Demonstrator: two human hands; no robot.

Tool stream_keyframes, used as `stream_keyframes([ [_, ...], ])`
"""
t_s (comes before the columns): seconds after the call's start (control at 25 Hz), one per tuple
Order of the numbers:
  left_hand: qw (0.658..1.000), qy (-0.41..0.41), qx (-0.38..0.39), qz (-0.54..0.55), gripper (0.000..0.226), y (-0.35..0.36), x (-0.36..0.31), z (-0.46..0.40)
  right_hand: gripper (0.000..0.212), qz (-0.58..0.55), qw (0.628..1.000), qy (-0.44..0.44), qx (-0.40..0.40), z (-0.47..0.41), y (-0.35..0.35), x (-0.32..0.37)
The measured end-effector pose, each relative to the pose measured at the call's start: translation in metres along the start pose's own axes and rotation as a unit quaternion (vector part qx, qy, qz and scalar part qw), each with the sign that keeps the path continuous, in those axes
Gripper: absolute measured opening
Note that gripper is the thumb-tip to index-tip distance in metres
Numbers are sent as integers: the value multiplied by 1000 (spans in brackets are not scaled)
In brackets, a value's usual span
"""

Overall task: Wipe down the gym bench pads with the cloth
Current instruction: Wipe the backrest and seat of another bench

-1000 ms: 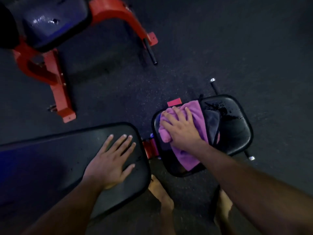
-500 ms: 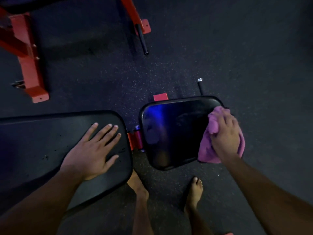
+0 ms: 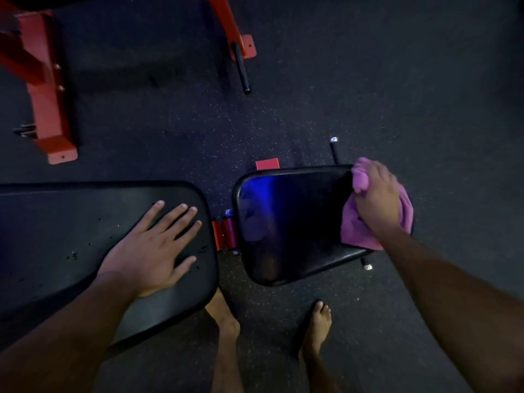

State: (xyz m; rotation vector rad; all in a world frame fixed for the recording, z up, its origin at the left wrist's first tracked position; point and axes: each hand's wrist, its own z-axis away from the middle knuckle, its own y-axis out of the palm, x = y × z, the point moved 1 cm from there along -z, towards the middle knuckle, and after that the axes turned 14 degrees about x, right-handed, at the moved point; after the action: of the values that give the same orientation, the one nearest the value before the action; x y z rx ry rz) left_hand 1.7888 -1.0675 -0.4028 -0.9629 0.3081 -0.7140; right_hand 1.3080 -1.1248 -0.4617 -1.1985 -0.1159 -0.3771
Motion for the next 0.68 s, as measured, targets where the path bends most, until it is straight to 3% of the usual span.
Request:
stream_keyframes([
  [0.12,1000,0,-5,6,75,1,-1,0,56,-78,995,56,1,35,-1,-24],
  [0.4,1000,6,0,3,75,-4,-2,2,73,-173,985,2,-28,28,-27,44],
  [0.48,1000,-2,6,1,75,-3,-3,2,70,-117,992,-50,-3,-7,-35,65],
  [0.6,1000,1,8,-3,75,-2,-1,1,53,111,980,-137,92,-73,-63,77],
  [0.68,1000,8,0,-4,75,-3,-1,1,25,195,962,-82,173,-97,-85,68],
])
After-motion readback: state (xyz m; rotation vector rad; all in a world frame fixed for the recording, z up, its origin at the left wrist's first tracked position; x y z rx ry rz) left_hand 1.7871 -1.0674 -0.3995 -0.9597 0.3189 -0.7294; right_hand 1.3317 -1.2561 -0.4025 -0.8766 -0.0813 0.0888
